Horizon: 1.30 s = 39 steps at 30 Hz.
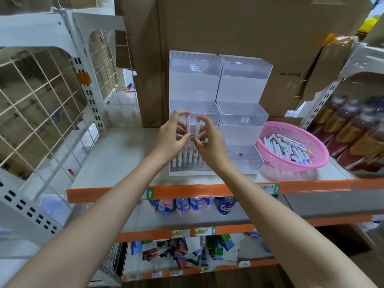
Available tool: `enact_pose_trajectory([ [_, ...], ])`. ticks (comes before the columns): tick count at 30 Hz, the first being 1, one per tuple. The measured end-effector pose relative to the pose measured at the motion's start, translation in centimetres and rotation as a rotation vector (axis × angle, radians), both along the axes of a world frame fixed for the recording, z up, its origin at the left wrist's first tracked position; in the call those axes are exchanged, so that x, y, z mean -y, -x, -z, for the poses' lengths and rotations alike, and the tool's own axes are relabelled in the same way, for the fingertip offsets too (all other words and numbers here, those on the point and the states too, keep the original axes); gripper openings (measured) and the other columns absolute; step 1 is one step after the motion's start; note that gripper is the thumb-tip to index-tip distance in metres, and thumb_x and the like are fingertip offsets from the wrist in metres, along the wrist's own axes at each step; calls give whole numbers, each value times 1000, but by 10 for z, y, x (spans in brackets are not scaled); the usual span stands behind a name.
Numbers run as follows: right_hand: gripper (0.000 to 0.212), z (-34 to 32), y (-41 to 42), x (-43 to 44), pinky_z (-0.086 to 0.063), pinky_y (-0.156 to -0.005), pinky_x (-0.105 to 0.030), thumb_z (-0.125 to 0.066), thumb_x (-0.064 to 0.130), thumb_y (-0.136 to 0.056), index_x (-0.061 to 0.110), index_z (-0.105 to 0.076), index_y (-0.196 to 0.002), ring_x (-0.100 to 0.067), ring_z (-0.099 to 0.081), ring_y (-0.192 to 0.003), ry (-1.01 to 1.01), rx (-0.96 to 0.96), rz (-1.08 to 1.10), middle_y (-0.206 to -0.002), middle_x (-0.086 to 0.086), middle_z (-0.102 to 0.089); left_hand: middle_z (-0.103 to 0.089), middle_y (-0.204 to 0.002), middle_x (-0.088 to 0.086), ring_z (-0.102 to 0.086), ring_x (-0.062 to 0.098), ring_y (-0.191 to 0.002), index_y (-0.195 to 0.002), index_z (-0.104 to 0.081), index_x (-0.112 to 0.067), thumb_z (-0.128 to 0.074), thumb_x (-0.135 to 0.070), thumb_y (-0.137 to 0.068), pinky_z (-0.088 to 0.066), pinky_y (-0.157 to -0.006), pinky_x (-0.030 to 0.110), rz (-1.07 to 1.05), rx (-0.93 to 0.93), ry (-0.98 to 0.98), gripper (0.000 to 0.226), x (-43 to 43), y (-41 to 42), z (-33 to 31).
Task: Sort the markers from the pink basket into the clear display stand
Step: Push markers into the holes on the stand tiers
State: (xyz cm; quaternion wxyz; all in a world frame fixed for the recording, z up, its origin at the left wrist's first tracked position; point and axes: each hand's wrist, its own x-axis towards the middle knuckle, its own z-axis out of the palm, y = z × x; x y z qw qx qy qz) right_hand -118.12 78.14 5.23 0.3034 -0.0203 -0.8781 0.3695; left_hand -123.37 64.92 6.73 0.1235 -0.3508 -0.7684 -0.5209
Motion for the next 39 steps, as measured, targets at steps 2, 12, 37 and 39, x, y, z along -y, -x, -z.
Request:
enact_pose_trajectory([
  [2,53,1,-1,1,-54,-63,-27,-67,2,-84,20,-47,-130,-13,-60,-68,-6,-13,2,-90,2,-58,-60,-87,5,-63,10,-77,-124,-47,-16,-69,-7,-84,-51,-66,11,12,-9,15,46,3,1,2],
  [12,53,8,-1,4,-56,-68,-35,-65,1,-84,24,-45,-128,-8,-58,-70,-55,2,-8,-102,-4,-60,-65,-82,7,-62,9,-74,-119,-53,-9,-69,0,-81,-48,-69,8,8,-64,87,42,5,-1,9],
  [37,41,8,-6,4,-58,-68,-42,-63,3,-89,16,-48,-125,-17,-65,-72,-50,17,-15,-96,-2,-61,-66,-88,9,-64,21,-82,-103,-58,-3,-73,-3,-78,-42,-71,22,-96,-247,229,29,8,-3,16],
  [39,41,8,-7,4,-58,-69,-41,-62,2,-89,15,-48,-125,-17,-65,-72,-52,17,-24,-97,-3,-61,-66,-89,9,-63,18,-82,-103,-58,-4,-73,-3,-79,-39,-72,16,-98,-228,212,29,8,-4,17],
])
